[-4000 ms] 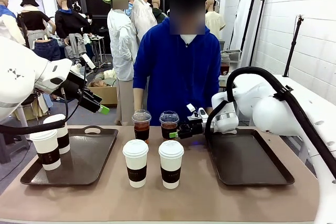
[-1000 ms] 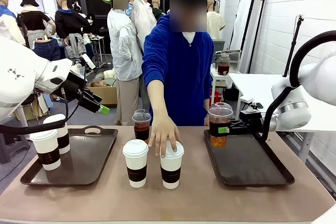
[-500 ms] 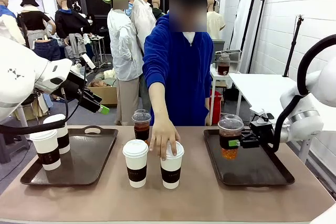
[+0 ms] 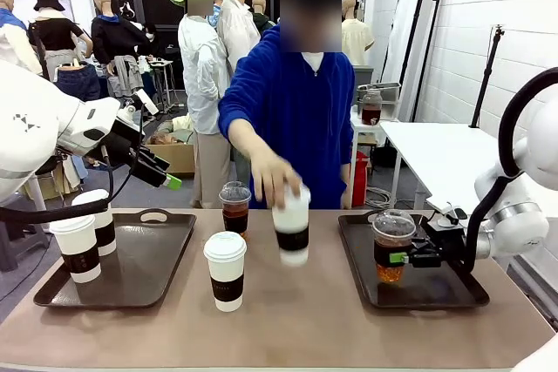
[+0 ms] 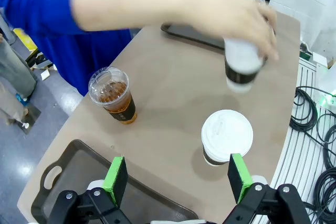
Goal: Distribute the coffee onto the tray.
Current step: Pick up one iced Americano and place it on the right Handle tray.
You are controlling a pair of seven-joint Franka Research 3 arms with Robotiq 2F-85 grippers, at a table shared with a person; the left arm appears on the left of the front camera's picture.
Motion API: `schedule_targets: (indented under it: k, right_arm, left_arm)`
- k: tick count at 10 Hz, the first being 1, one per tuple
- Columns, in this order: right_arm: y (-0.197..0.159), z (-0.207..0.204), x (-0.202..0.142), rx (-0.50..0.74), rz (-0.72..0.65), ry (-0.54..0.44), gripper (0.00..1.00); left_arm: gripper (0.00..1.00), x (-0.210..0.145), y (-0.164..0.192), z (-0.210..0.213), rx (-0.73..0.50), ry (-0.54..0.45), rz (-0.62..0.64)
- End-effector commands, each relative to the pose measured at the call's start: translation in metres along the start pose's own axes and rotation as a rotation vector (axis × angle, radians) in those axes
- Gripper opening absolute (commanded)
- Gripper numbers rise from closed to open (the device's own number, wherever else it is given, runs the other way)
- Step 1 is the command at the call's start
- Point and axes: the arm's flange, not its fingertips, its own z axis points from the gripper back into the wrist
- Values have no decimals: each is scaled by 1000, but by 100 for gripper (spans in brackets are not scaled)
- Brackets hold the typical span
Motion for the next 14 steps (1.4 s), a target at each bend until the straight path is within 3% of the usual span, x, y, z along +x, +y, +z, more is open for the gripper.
schedule_targets:
  k: [1,9,11,14]
  right_arm:
    - [-1,0,-1,-2,65,-34,60]
    - [-12,-4,-16,-3,3,-29,60]
    - [-12,-5,-17,7,-32,-22,100]
    - [-9,-2,-16,1,-53,-19,100]
  left_arm:
    - [100,-2,3,-1,-13,-9,-14]
    - [100,-2,3,-1,-13,-9,-14]
    - [100,-2,3,-1,-13,-9,-14]
    - [100,-2,3,-1,-13,-9,-14]
